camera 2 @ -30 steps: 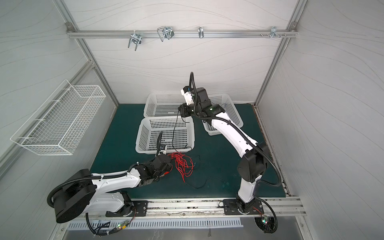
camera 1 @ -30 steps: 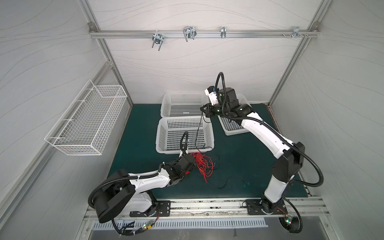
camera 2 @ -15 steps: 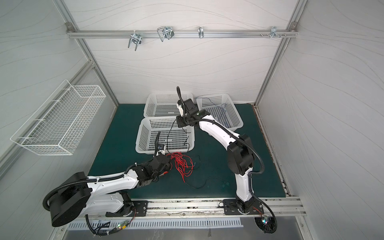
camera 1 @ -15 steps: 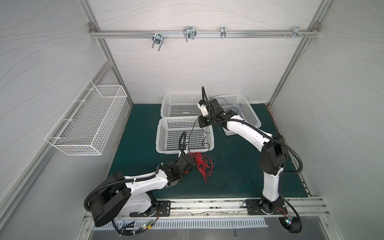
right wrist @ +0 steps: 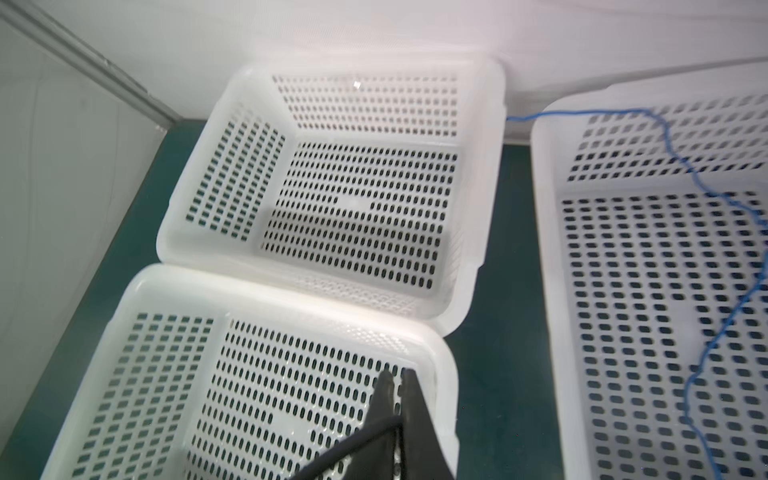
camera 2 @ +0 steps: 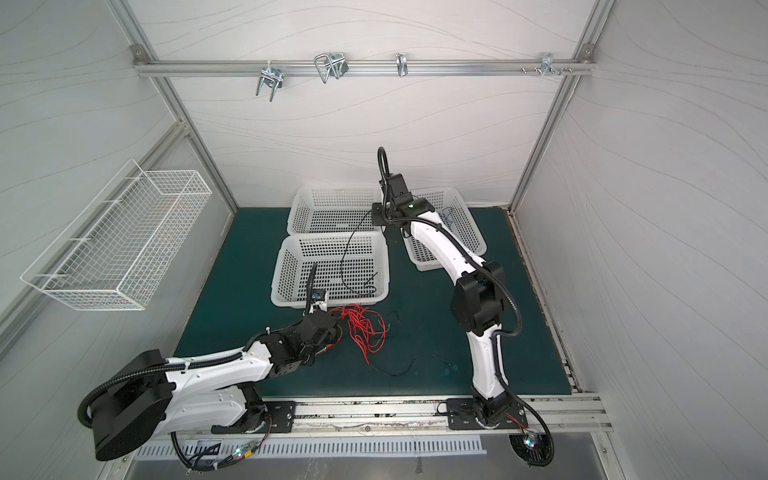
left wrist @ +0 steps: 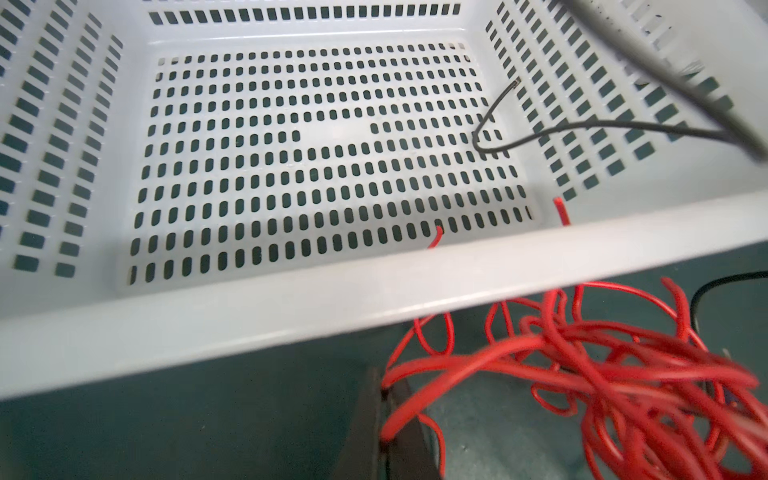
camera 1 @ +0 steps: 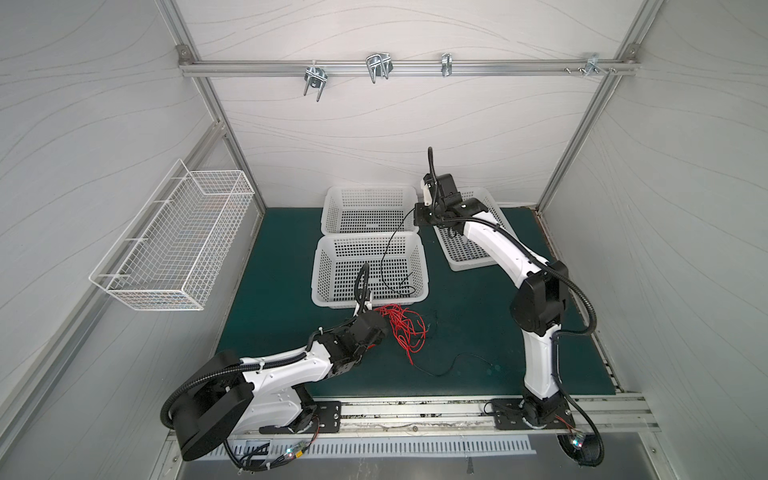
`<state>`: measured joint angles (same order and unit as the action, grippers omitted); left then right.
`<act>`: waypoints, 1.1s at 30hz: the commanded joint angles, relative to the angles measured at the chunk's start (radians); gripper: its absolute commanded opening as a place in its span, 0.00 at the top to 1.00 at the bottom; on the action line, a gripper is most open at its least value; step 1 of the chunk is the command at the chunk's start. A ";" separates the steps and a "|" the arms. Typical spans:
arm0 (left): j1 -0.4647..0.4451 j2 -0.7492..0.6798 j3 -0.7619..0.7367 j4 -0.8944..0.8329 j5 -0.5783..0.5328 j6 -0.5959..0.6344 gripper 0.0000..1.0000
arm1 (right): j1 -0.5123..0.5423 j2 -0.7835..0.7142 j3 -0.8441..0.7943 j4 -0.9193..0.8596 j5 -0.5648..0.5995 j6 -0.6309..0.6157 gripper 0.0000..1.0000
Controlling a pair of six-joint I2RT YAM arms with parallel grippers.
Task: Untangle the cables
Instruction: 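Lower the black wire into the basket and open the right gripper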
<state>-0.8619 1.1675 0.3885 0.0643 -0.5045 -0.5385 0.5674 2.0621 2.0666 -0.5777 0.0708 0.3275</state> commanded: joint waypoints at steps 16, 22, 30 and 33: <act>0.006 -0.010 0.003 0.005 -0.050 -0.002 1.00 | 0.165 0.091 -0.165 0.054 -0.079 -0.059 1.00; 0.006 0.000 0.010 0.011 -0.050 0.007 1.00 | 0.167 0.089 -0.212 0.056 -0.095 -0.047 0.90; 0.006 -0.014 0.016 -0.013 -0.056 0.002 1.00 | 0.166 -0.029 -0.278 0.093 -0.095 -0.093 0.67; 0.006 -0.024 0.019 -0.033 -0.064 -0.001 1.00 | 0.164 -0.097 -0.314 0.104 -0.083 -0.107 0.64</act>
<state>-0.8619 1.1664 0.3885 0.0513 -0.5220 -0.5278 0.7345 2.0762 1.7638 -0.5095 -0.0193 0.2504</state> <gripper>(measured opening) 0.048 0.353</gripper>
